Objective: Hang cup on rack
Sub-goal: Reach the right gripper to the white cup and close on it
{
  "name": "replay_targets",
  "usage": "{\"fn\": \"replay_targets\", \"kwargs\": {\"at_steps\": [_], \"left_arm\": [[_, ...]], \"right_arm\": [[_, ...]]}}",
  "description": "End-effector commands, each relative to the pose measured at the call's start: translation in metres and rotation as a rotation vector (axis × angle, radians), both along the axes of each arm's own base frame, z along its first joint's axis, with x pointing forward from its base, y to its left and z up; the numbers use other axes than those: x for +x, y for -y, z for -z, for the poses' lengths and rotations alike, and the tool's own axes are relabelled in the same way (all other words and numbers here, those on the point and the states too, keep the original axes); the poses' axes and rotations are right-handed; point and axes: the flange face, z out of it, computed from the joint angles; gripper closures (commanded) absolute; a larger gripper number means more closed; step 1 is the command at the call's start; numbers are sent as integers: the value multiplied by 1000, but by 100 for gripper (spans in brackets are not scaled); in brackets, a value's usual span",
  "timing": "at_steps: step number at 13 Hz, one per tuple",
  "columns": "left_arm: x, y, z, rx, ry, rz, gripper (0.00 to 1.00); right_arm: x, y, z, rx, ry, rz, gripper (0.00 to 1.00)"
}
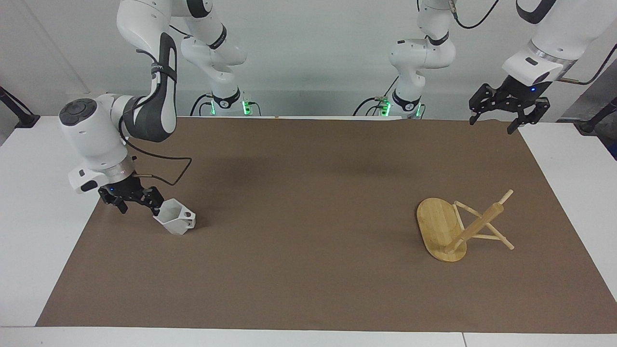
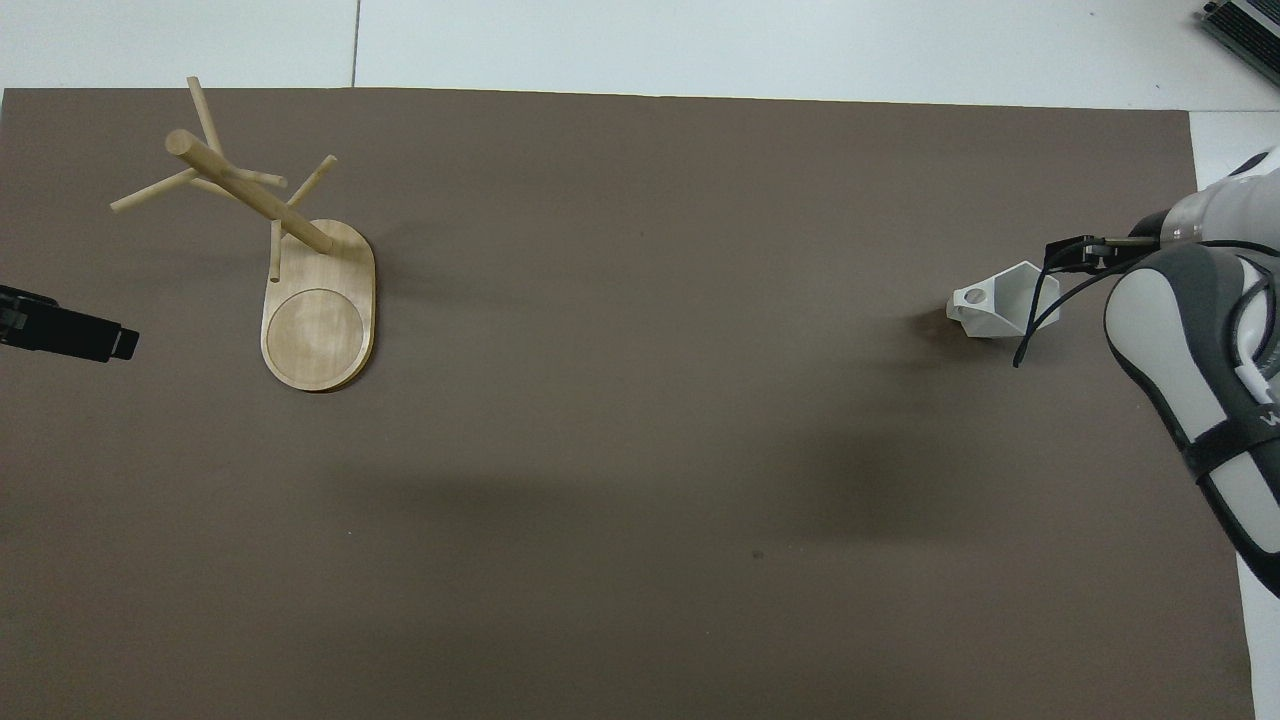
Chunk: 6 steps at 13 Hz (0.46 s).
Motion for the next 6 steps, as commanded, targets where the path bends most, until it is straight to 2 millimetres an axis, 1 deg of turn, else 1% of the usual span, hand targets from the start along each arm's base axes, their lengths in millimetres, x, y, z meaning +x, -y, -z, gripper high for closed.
{"fn": "replay_targets", "kwargs": {"at_steps": [1,4,6], "left_arm": [[-6,-10,-3,55,2,-29,0],[-5,-10,-5,55,11,-86,0],[-6,-10,-4,56,5,-85,0]], "right_arm": [[-12,-2,18,22,-11,19,0],[-20,-3,37,23,-23,21,0],[-23,-3,41,26,-37,20,0]]}}
